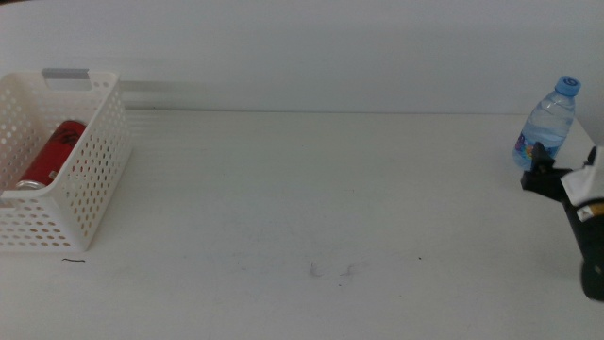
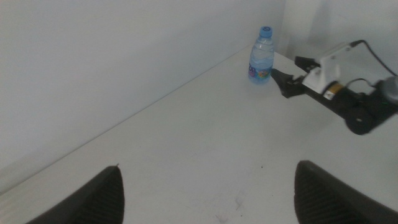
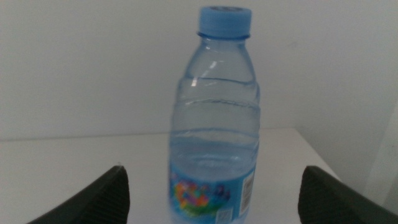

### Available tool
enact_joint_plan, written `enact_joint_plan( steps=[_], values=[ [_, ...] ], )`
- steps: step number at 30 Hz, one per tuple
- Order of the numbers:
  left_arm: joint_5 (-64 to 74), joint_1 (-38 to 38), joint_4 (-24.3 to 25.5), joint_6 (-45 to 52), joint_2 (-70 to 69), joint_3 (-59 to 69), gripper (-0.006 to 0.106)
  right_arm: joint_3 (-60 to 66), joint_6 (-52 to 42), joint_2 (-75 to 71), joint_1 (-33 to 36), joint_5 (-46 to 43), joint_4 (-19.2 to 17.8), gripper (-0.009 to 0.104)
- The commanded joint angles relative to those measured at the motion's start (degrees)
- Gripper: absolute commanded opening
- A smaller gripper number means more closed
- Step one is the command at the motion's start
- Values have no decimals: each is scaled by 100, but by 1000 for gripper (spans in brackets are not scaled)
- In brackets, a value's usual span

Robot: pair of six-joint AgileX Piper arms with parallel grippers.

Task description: Use arms to grab the bottles and put them into the dustbin to the left of the table.

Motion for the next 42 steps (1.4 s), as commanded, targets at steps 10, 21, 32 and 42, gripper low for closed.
enact_joint_plan(
  steps=[10, 21, 32, 42],
  values=[
    [-47, -44, -10, -15, 24, 6, 94, -1610, -297, 1202, -34, 389, 782, 93],
    [-47, -44, -10, -15, 24, 6, 94, -2377, -297, 1381, -34, 1084, 608, 93],
    [-47, -44, -10, -15, 24, 6, 94, -2677, 230, 1290, 297, 1691, 345, 1],
    [-47, -44, -10, -15, 24, 6, 94, -3119, 46, 747, 2741, 2443, 16, -3]
  ],
)
